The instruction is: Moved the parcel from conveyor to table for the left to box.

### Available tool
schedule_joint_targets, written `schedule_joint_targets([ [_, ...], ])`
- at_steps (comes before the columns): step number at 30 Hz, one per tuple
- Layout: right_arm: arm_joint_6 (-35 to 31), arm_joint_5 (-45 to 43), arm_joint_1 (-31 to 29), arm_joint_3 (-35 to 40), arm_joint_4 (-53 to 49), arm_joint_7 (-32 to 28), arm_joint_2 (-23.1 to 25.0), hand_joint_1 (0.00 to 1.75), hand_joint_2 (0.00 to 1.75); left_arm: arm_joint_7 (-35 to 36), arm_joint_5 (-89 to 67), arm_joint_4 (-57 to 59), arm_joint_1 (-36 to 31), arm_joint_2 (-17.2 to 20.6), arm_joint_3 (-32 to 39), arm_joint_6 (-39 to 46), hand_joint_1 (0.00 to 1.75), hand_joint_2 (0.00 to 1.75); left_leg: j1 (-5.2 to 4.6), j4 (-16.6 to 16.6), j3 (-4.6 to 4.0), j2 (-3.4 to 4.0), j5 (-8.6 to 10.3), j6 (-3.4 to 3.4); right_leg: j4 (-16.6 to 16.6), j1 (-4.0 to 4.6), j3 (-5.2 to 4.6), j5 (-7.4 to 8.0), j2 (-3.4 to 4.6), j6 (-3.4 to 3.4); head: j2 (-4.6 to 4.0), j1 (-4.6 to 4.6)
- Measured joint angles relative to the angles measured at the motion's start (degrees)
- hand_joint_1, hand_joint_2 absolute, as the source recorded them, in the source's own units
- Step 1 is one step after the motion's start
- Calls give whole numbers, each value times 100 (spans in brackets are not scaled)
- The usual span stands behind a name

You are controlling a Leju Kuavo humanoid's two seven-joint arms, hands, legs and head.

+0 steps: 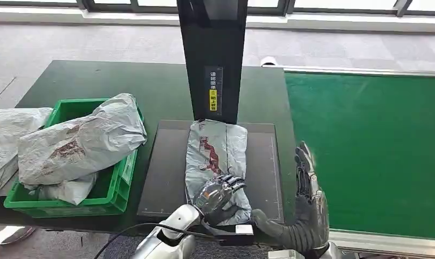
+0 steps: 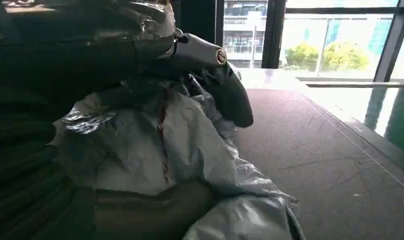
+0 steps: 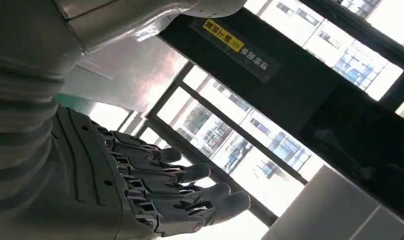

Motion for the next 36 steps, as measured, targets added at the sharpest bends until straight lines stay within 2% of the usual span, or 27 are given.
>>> schedule_joint_targets([
  [13, -20, 20, 33, -11, -85, 13, 46, 0, 175, 77, 248, -2, -40, -11, 4, -304, 175, 175, 0, 0, -4, -1, -1, -1, 1, 1, -4, -3, 0, -2, 0, 0],
  [19, -44, -11, 33, -13, -109, -13, 61, 0, 175, -46, 453, -86, -49, -20, 63, 74, 175, 175, 0, 0, -6, -1, -1, -1, 1, 1, -5, -2, 0, -2, 0, -2],
  [23, 24, -37, 32, -24, -177, -28, 87, 0, 175, -376, 823, -987, 110, -7, 228, 413, 175, 175, 1, 0, -10, -1, -1, -1, 4, 1, -6, -2, -1, -2, 0, 0],
  [30, 332, -79, -72, -159, -267, -50, 225, 0, 175, -1346, 1993, -3530, 728, 112, 642, 1259, 175, 175, 2, -2, -17, -1, -2, -3, 6, 3, -13, -7, 0, -7, -2, -2],
  [36, 380, -68, -136, -247, -280, -78, 306, 0, 175, -1803, 2510, -4698, 1128, 173, 866, 1510, 175, 175, 2, -2, -20, -7, -2, -3, 5, 3, -12, -13, -7, -6, -2, -2],
])
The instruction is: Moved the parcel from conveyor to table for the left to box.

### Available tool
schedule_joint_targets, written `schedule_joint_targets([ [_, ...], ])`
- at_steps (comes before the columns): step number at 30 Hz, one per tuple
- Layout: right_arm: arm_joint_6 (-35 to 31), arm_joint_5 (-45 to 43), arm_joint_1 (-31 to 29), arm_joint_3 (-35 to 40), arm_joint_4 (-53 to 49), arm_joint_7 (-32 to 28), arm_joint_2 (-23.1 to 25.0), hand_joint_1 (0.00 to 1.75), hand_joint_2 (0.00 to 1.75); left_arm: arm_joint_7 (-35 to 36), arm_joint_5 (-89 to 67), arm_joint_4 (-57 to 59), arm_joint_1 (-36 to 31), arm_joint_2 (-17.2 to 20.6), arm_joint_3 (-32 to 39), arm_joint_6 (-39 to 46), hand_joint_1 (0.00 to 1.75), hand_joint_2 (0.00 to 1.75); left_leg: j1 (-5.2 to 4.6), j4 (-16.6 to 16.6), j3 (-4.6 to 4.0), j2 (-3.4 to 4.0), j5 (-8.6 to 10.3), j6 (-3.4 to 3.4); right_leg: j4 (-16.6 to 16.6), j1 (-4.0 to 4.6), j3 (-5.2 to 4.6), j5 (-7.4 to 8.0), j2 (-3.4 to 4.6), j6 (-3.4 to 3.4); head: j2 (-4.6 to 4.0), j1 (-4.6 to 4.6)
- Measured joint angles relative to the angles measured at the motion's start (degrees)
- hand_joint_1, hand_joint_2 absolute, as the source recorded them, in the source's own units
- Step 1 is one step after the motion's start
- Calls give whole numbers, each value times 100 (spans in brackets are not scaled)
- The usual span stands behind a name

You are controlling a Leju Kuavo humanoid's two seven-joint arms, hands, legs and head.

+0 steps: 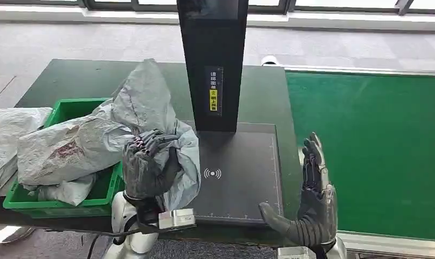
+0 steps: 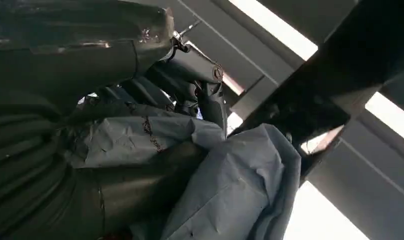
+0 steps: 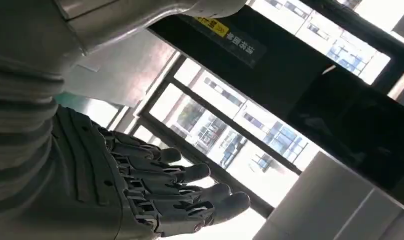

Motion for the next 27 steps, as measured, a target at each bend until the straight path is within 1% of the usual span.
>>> schedule_joint_targets([
  [5, 4, 20, 0, -11, 0, -18, 9, 0, 175, -127, 147, -413, 103, 9, 96, 53, 175, 175, -1, 0, 0, -2, 0, 0, 0, -1, 2, 1, -3, 0, 0, 0],
  [10, -79, 70, 0, -11, 2, -26, 11, 0, 175, -463, 901, -704, 124, 26, 227, 479, 175, 175, 0, 0, 2, -1, 0, 0, 0, 0, 1, 1, -2, 0, 2, 0],
  [13, -168, 81, -1, -11, 4, -26, 11, 0, 175, -264, 1156, -740, -54, 24, 567, 308, 175, 175, 0, 0, 2, -3, 1, 0, 0, 2, 2, 1, -5, 0, 2, 0],
  [16, -218, 81, -1, -11, 13, -26, 11, 0, 175, -262, 1283, -684, -236, 20, 978, 162, 175, 175, 0, 0, 4, -1, 2, -2, 1, 3, 0, 2, -2, -2, 2, 0],
  [19, -232, 74, -1, -11, 20, -26, 11, 0, 175, -315, 1285, -627, -316, 4, 1165, 138, 175, 175, 1, 0, 4, -1, 2, -2, 1, 2, 1, 2, -1, -1, 0, 0],
  [20, -249, 68, -1, -11, 20, -26, 11, 0, 175, -226, 1279, -608, -335, 2, 1210, 38, 175, 175, 1, 0, 4, -1, 2, -2, 1, 2, 1, 2, -1, -1, 2, 2],
  [23, -275, 37, -1, -11, 28, -46, 11, 0, 175, 256, 1210, -274, -611, 33, 1415, -416, 175, 175, 0, 0, 3, -9, 3, -2, 0, 0, 3, 1, -7, -1, 2, 2],
  [27, -273, -2, 0, -11, 55, -105, 11, 0, 175, 556, 611, 942, -1325, 219, 2009, -314, 175, 175, 0, 0, 6, -6, 8, -8, 1, 1, 2, 7, -5, -5, 0, 2],
])
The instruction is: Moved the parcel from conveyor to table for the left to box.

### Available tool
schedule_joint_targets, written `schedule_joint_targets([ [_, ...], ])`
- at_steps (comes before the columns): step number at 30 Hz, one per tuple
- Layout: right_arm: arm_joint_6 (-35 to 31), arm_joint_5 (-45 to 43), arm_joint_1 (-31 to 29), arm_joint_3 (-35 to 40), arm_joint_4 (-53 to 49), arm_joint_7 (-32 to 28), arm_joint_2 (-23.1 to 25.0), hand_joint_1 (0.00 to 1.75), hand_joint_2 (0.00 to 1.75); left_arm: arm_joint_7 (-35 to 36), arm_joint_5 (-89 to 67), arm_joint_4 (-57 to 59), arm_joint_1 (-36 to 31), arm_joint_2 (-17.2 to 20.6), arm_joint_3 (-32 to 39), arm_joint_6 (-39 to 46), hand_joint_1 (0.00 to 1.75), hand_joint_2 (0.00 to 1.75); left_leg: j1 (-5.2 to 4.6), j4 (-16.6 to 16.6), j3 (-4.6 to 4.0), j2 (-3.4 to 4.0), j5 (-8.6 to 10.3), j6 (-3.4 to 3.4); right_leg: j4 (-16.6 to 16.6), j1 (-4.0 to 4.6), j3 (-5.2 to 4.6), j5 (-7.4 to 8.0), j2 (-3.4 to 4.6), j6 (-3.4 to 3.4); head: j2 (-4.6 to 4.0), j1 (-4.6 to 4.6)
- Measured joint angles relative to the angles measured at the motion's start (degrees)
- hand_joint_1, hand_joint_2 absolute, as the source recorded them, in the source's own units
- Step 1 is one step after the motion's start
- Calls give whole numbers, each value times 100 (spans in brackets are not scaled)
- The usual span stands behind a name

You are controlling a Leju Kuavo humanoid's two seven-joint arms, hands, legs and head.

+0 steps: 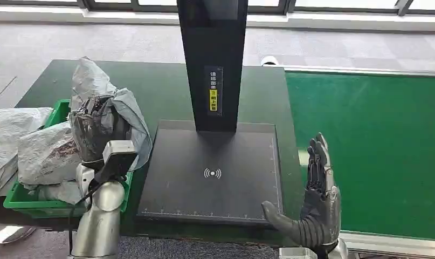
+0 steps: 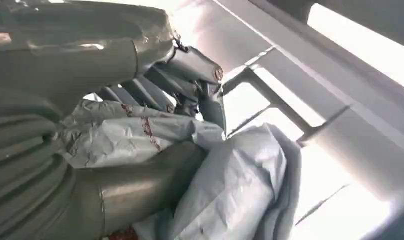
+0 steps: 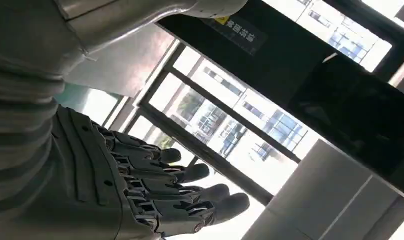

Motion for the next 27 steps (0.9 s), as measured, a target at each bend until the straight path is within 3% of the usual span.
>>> schedule_joint_targets([
  [4, 7, -9, 4, 0, 31, -55, -4, 0, 175, 418, -763, 1285, -576, 205, 476, 311, 175, 175, 0, 0, 3, 0, 6, -7, 2, 3, 0, 3, 3, -3, 2, 0],
  [8, 48, 4, 28, 0, 41, -65, -7, 0, 175, 1524, -2361, 2369, -1022, 380, 609, 717, 175, 175, 1, 0, 1, -1, 6, -8, 3, 3, 0, 3, 4, -3, 0, 0],
  [14, 186, 107, 28, 0, 39, -39, -7, 0, 175, 3102, -4015, 3630, -1511, 538, 653, 432, 175, 175, 1, 0, -1, 1, 6, -8, 2, 2, -3, 3, 4, -3, 0, 0],
  [27, 221, 122, 28, 0, 37, -24, -7, 0, 175, 3252, -4159, 4359, -1736, 638, 655, 406, 175, 175, 1, 0, -2, 3, 6, -8, 2, 3, -5, 3, 6, -3, 2, -2],
])
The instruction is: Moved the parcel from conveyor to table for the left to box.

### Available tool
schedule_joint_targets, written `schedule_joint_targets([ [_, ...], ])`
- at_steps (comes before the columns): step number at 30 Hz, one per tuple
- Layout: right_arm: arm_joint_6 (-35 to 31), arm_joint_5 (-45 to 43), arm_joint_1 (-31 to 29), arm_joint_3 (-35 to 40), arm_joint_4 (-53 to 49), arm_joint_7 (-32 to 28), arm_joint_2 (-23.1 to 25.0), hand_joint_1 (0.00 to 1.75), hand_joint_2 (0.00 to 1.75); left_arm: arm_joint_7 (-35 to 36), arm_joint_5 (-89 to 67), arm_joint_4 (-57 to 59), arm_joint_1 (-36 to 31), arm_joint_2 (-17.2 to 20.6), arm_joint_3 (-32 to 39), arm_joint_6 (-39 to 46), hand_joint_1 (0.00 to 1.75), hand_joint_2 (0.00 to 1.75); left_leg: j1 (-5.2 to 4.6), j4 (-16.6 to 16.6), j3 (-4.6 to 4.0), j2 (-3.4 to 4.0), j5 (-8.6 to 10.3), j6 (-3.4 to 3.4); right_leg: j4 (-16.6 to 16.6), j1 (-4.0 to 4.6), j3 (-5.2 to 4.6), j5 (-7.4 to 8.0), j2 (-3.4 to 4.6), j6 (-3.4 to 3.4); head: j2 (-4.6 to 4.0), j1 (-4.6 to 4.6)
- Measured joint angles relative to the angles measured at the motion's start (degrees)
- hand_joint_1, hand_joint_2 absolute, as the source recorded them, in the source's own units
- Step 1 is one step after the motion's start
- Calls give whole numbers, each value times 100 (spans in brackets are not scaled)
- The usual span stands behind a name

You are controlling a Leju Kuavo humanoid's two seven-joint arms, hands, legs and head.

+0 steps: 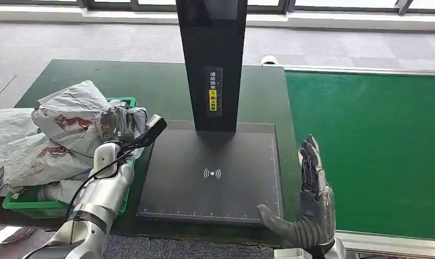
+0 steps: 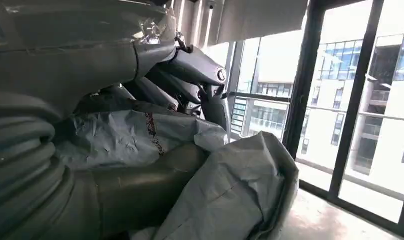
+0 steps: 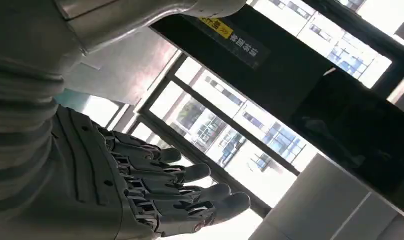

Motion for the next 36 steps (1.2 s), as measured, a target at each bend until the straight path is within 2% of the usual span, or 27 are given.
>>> schedule_joint_targets([
  [8, 0, 2, 0, 0, 0, 0, 0, 0, 175, 6, -13, 127, -41, 11, 0, 2, 175, 175, 0, 0, 0, 0, 0, 0, 0, 0, 0, 0, 0, 0, 0, 2],
  [11, 105, 61, 0, 0, -11, 2, 4, 0, 175, 272, -122, 155, -50, 17, 2, 24, 175, 175, 0, 0, 0, 1, 0, 0, 0, 0, 0, 0, 0, 0, -2, 2],
  [13, 199, 101, 0, 0, -24, 4, 11, 0, 175, 606, -136, 155, -52, 48, 2, 35, 0, 175, 1, 0, 0, 1, 0, 0, 0, 0, 0, 0, 1, 0, 0, 2],
  [15, 276, 127, -1, 0, -44, 11, 18, 0, 175, 772, -135, 135, -51, 74, 2, -51, 0, 175, 0, 0, 0, 1, 0, 0, 0, 1, 0, 0, 0, 0, 0, 2],
  [16, 315, 136, -1, 0, -59, 20, 20, 0, 175, 840, -138, 116, -49, 85, 0, -101, 0, 0, 0, 0, 0, 1, 0, 0, 0, 1, 0, 0, 1, 0, -2, 2],
  [21, 404, 166, -2, 0, -107, 24, 24, 0, 175, 995, -138, -94, 8, 135, -22, -9, 0, 0, 1, 0, 0, 1, 0, 0, 1, 2, 1, 0, 1, 0, -2, 2],
  [28, 409, 177, -5, 0, -144, 2, 37, 0, 175, -16, -6, -969, 320, -61, 343, 253, 0, 0, 5, 0, -4, -13, 0, 0, 1, 1, 6, -1, -7, 0, 0, 2],
  [32, 376, 170, -10, 0, -144, 2, 39, 0, 175, -698, 799, -1630, 564, -258, 577, 234, 0, 0, 5, 0, -7, -9, -1, 0, 0, 0, 3, -1, -2, 0, 0, 2],
  [36, 354, 149, -73, 0, -142, 15, 39, 0, 175, -748, 944, -2154, 708, -409, 741, 422, 0, 0, 5, 0, -7, -10, -1, 0, 0, 1, 2, -1, -4, 0, 0, 2],
])
